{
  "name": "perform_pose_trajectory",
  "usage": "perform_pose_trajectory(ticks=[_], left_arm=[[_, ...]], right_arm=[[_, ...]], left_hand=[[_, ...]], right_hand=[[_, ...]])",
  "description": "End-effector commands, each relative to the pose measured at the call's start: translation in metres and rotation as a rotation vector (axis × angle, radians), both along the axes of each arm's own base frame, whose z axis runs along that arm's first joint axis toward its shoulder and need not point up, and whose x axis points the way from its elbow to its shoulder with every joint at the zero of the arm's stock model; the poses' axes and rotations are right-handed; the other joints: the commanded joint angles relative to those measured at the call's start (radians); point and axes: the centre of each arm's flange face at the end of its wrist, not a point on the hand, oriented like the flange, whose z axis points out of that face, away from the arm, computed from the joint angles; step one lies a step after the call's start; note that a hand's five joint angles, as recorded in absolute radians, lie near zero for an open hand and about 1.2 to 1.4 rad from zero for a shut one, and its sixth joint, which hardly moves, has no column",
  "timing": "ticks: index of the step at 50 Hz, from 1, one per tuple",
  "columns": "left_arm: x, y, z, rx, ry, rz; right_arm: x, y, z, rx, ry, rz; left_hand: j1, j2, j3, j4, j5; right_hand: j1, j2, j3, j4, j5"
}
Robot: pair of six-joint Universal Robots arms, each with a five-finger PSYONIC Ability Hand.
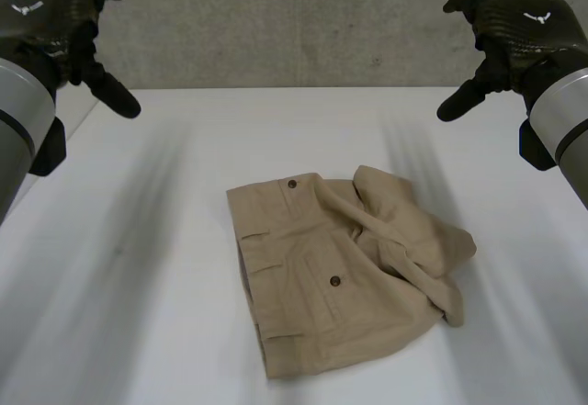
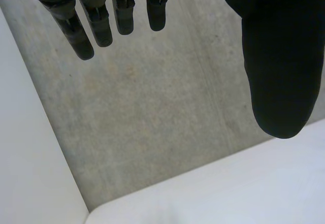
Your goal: Fold the shorts.
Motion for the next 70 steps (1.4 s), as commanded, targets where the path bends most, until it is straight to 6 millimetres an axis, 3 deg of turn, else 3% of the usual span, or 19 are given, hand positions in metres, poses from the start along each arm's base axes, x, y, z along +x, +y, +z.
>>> perform_pose_trajectory(ticks=[1,5,11,15,16,20,28,36,44,46,48,51,53,57,58,63,65,66,70], left_arm=[[-0.008,-0.002,-0.03,0.086,-0.051,-0.03],[-0.018,0.012,-0.063,0.185,-0.104,-0.084],[-0.032,0.051,-0.113,0.313,-0.205,-0.239],[-0.034,0.057,-0.128,0.275,-0.197,-0.272],[-0.034,0.056,-0.13,0.251,-0.186,-0.269],[-0.032,0.046,-0.133,0.211,-0.161,-0.239],[-0.017,0.026,-0.133,0.207,-0.144,-0.165],[-0.009,0.02,-0.132,0.206,-0.142,-0.108],[-0.001,0.018,-0.126,0.191,-0.134,-0.055],[0.0,0.019,-0.126,0.189,-0.135,-0.051],[0.002,0.019,-0.123,0.181,-0.13,-0.046],[0.003,0.019,-0.12,0.172,-0.126,-0.041],[0.005,0.019,-0.118,0.166,-0.122,-0.037],[0.009,0.017,-0.113,0.15,-0.115,-0.016],[0.011,0.016,-0.111,0.146,-0.113,-0.01],[0.023,0.012,-0.097,0.106,-0.092,0.037],[0.028,0.01,-0.093,0.093,-0.086,0.057],[0.033,0.008,-0.09,0.084,-0.08,0.076],[0.049,0.002,-0.081,0.056,-0.065,0.136]], right_arm=[[0.005,0.007,-0.022,0.009,0.271,0.051],[0.008,0.016,-0.041,0.031,0.444,0.132],[0.008,0.024,-0.059,0.063,0.488,0.184],[0.016,0.045,-0.082,0.125,0.489,0.313],[0.025,0.06,-0.089,0.142,0.487,0.4],[0.039,0.093,-0.105,0.186,0.476,0.572],[0.069,0.139,-0.15,0.364,0.44,0.764],[0.09,0.146,-0.182,0.357,0.468,0.788],[0.104,0.153,-0.194,0.335,0.508,0.789],[0.108,0.156,-0.196,0.329,0.507,0.8],[0.114,0.159,-0.194,0.308,0.503,0.816],[0.123,0.156,-0.185,0.261,0.478,0.82],[0.129,0.151,-0.174,0.214,0.455,0.812],[0.146,0.133,-0.131,0.075,0.353,0.768],[0.153,0.125,-0.107,0.011,0.293,0.745],[0.167,0.105,-0.039,-0.19,0.14,0.664],[0.169,0.099,-0.018,-0.252,0.095,0.63],[0.17,0.095,0.004,-0.319,0.05,0.594],[0.166,0.09,0.059,-0.491,-0.073,0.513]], left_hand=[[-0.008,-0.006,-0.017,-0.009,-0.027],[0.124,0.126,0.115,0.123,0.105],[0.136,0.138,0.127,0.135,0.117],[0.13,0.132,0.121,0.129,0.111],[0.13,0.132,0.121,0.129,0.111],[0.13,0.132,0.121,0.129,0.111],[0.118,0.12,0.109,0.117,0.099],[0.095,0.097,0.086,0.094,0.076],[0.062,0.065,0.054,0.062,0.043],[0.06,0.062,0.051,0.059,0.04],[0.054,0.056,0.045,0.053,0.034],[0.039,0.041,0.03,0.038,0.02],[0.039,0.041,0.03,0.038,0.02],[0.027,0.03,0.019,0.026,0.008],[0.024,0.027,0.016,0.023,0.005],[0.007,0.009,-0.002,0.006,-0.013],[0.004,0.006,-0.005,0.003,-0.015],[0.004,0.006,-0.005,0.003,-0.015],[-0.002,0.0,-0.011,-0.003,-0.021]], right_hand=[[-0.028,-0.05,-0.036,-0.058,-0.066],[-0.028,-0.05,-0.036,-0.058,-0.066],[-0.028,-0.05,-0.036,-0.058,-0.066],[-0.021,-0.043,-0.029,-0.05,-0.059],[-0.018,-0.04,-0.026,-0.047,-0.056],[0.006,-0.016,-0.003,-0.024,-0.033],[0.064,0.042,0.056,0.035,0.026],[0.161,0.139,0.153,0.132,0.123],[0.285,0.263,0.276,0.255,0.246],[0.396,0.374,0.387,0.366,0.357],[0.68,0.658,0.672,0.65,0.642],[1.192,1.17,1.183,1.162,1.153],[1.194,1.172,1.185,1.164,1.155],[1.194,1.172,1.185,1.164,1.155],[1.194,1.172,1.185,1.164,1.155],[1.194,1.172,1.185,1.164,1.155],[1.194,1.172,1.185,1.164,1.155],[1.194,1.172,1.185,1.164,1.155],[1.194,1.172,1.185,1.164,1.155]])
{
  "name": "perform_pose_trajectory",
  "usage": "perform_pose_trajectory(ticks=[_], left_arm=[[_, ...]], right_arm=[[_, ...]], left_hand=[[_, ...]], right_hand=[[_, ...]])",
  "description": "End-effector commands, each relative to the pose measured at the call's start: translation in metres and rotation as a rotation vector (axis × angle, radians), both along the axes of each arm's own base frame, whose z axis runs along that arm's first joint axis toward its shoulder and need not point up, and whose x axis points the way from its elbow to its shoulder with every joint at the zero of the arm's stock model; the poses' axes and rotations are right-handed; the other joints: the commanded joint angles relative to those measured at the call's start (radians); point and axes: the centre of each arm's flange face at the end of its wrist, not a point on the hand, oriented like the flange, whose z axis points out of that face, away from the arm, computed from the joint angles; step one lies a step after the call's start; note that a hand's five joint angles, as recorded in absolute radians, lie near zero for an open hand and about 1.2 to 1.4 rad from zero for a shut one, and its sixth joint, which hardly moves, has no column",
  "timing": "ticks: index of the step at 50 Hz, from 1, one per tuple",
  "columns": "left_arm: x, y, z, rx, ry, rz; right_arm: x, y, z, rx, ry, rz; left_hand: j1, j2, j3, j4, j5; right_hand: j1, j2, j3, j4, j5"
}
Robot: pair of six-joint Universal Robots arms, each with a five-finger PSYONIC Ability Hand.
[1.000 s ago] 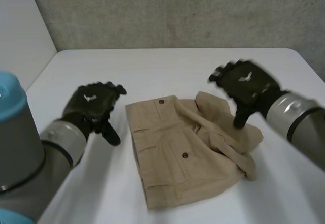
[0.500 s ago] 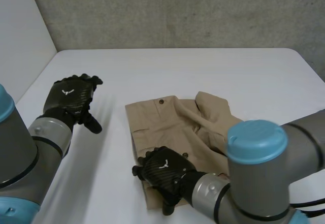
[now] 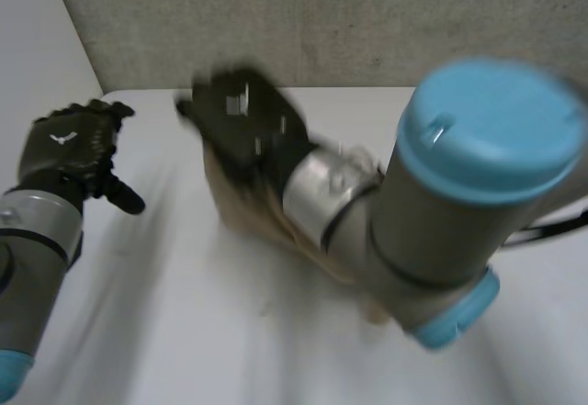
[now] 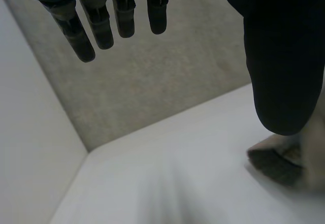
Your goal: Fold the shorts.
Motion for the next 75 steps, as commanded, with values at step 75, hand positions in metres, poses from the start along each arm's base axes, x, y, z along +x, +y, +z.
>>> perform_pose_trajectory(ticks=[75], left_arm=[[-0.027,0.146,-0.075,0.427,-0.2,-0.37]], right_arm=[[-0.163,-0.124,-0.175,-0.169,0.693,-0.129]], left_hand=[[0.162,0.168,0.162,0.169,0.172]], right_hand=[[-0.136,-0.342,-0.349,-0.358,-0.31]])
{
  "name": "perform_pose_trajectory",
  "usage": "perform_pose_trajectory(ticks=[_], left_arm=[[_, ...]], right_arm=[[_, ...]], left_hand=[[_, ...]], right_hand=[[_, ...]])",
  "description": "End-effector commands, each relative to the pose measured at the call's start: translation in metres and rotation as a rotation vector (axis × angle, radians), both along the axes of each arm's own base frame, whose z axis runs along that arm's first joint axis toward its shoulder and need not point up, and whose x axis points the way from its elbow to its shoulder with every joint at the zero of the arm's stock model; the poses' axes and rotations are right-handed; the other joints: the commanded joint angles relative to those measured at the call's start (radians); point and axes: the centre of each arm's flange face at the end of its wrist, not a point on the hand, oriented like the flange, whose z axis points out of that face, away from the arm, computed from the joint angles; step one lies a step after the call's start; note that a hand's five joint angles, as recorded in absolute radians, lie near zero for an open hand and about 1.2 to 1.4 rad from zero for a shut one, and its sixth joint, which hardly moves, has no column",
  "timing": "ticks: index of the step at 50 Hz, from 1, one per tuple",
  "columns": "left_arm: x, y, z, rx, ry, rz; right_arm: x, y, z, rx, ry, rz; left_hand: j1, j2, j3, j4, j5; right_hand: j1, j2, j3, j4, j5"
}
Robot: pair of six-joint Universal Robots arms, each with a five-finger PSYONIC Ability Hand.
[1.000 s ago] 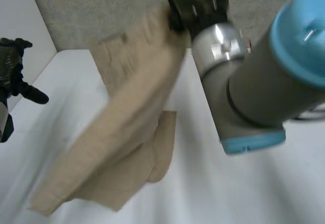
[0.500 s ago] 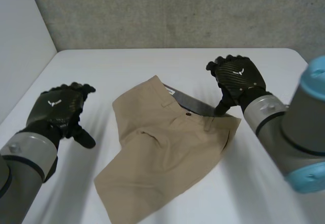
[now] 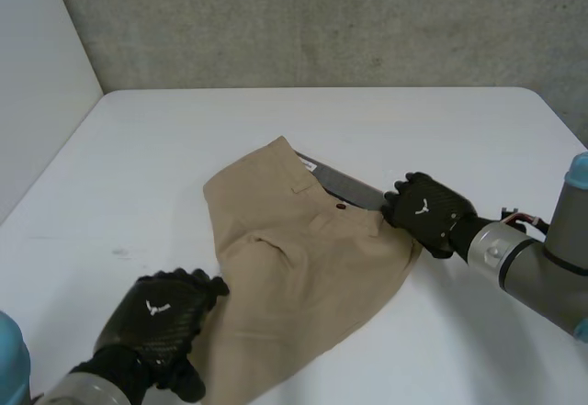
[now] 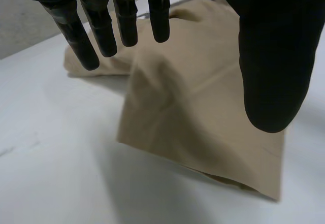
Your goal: Fold the shorts.
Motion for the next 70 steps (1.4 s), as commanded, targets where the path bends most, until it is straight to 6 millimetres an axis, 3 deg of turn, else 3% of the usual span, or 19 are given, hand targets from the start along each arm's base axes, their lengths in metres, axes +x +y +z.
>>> perform_pose_trajectory(ticks=[1,3,10,17,24,28,36,41,51,54,56,70], left_arm=[[-0.004,0.008,-0.007,0.026,-0.024,-0.038],[-0.004,0.008,-0.01,0.035,-0.032,-0.038],[-0.006,0.011,-0.022,0.063,-0.077,-0.037],[-0.013,0.02,-0.035,0.053,-0.165,-0.039],[-0.022,0.019,-0.043,0.03,-0.199,-0.031],[-0.027,0.015,-0.045,0.01,-0.176,-0.028],[-0.036,0.005,-0.044,-0.056,-0.099,-0.014],[-0.038,-0.003,-0.054,-0.05,-0.126,-0.004],[-0.038,-0.019,-0.056,-0.077,-0.134,0.026],[-0.039,-0.022,-0.051,-0.094,-0.134,0.025],[-0.038,-0.02,-0.045,-0.116,-0.143,0.013],[-0.035,-0.02,-0.043,-0.145,-0.183,-0.01]], right_arm=[[0.007,-0.006,-0.012,0.031,-0.036,0.05],[0.008,-0.006,-0.011,0.03,-0.04,0.051],[0.009,-0.003,-0.007,0.092,-0.098,0.017],[0.008,0.001,0.011,0.137,-0.181,-0.023],[0.01,0.007,0.01,0.164,-0.196,-0.022],[0.009,0.01,0.009,0.172,-0.194,-0.025],[0.007,0.013,0.009,0.176,-0.193,-0.031],[0.006,0.014,0.01,0.175,-0.19,-0.04],[0.002,0.018,0.015,0.171,-0.187,-0.064],[0.001,0.019,0.017,0.172,-0.192,-0.069],[0.001,0.019,0.017,0.177,-0.198,-0.073],[-0.004,0.01,0.018,0.147,-0.18,-0.179]], left_hand=[[0.079,0.078,0.082,0.077,0.079],[0.102,0.102,0.105,0.1,0.103],[0.132,0.131,0.135,0.13,0.132],[0.161,0.16,0.164,0.159,0.162],[0.199,0.199,0.202,0.197,0.2],[0.334,0.333,0.337,0.332,0.334],[0.83,0.829,0.833,0.828,0.831],[1.076,1.076,1.079,1.074,1.077],[1.077,1.076,1.08,1.075,1.077],[0.459,0.459,0.463,0.458,0.46],[0.215,0.214,0.218,0.213,0.215],[0.214,0.213,0.217,0.212,0.214]], right_hand=[[0.67,0.612,0.6,0.598,0.614],[0.961,0.903,0.891,0.889,0.905],[0.962,0.904,0.892,0.891,0.906],[0.962,0.904,0.892,0.891,0.906],[0.962,0.904,0.892,0.891,0.906],[0.962,0.904,0.892,0.891,0.906],[0.962,0.904,0.892,0.891,0.906],[0.962,0.904,0.892,0.891,0.906],[0.962,0.904,0.892,0.891,0.906],[0.962,0.904,0.892,0.891,0.906],[0.962,0.904,0.892,0.891,0.906],[0.962,0.904,0.892,0.891,0.906]])
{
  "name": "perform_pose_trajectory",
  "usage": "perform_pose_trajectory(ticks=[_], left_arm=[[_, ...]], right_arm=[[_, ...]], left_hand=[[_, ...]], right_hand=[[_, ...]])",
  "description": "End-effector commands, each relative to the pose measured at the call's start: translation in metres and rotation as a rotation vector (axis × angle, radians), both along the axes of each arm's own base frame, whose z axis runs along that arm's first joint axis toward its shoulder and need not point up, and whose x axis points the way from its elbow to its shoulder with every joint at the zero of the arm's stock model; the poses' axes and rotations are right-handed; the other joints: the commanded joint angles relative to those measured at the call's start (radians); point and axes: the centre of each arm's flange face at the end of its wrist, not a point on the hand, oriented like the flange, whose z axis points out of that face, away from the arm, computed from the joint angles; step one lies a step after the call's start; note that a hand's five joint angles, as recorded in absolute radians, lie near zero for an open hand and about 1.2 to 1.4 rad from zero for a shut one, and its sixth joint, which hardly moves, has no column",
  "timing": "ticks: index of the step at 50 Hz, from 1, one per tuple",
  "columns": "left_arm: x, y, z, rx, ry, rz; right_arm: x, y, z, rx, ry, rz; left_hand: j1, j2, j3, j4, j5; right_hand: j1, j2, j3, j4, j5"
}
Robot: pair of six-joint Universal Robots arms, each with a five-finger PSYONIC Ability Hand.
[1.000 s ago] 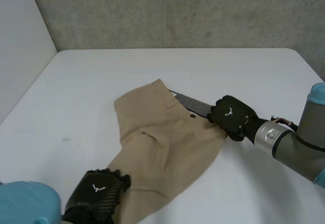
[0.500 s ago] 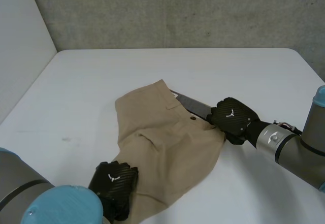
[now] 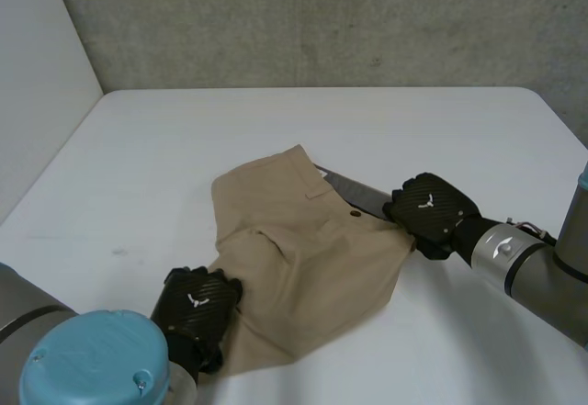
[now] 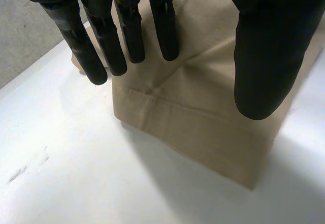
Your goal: Fold the shorts.
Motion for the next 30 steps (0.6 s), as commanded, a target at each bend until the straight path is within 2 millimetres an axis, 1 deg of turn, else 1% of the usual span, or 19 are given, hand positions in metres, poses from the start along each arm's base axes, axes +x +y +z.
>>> perform_pose_trajectory(ticks=[1,5,13,23,27,28,30], left_arm=[[-0.002,-0.004,-0.001,-0.008,0.006,0.005],[-0.005,-0.012,-0.01,-0.005,-0.001,0.018],[-0.01,-0.028,-0.017,-0.009,0.003,0.044],[-0.013,-0.03,-0.021,-0.004,0.0,0.042],[-0.013,-0.031,-0.023,-0.004,-0.002,0.044],[-0.014,-0.032,-0.024,-0.007,0.001,0.044],[-0.015,-0.032,-0.024,-0.013,0.008,0.044]], right_arm=[[-0.004,-0.007,0.0,-0.012,0.027,-0.086],[-0.004,-0.006,-0.001,0.02,0.004,-0.105],[-0.004,-0.004,-0.002,0.054,-0.022,-0.113],[-0.004,-0.003,-0.003,0.055,-0.023,-0.112],[-0.004,-0.003,-0.004,0.056,-0.023,-0.112],[-0.004,-0.003,-0.004,0.056,-0.023,-0.112],[-0.004,-0.003,-0.004,0.056,-0.023,-0.114]], left_hand=[[0.024,0.039,0.03,0.042,0.042],[0.021,0.036,0.027,0.04,0.039],[0.015,0.031,0.021,0.034,0.033],[0.068,0.083,0.074,0.086,0.086],[0.217,0.233,0.224,0.236,0.235],[0.351,0.367,0.358,0.37,0.369],[0.539,0.555,0.546,0.558,0.558]], right_hand=[[0.439,0.225,0.226,0.208,0.238],[0.439,0.225,0.226,0.208,0.238],[0.439,0.225,0.226,0.208,0.238],[0.439,0.225,0.226,0.208,0.238],[0.439,0.225,0.226,0.208,0.238],[0.439,0.225,0.226,0.208,0.238],[0.439,0.225,0.226,0.208,0.238]])
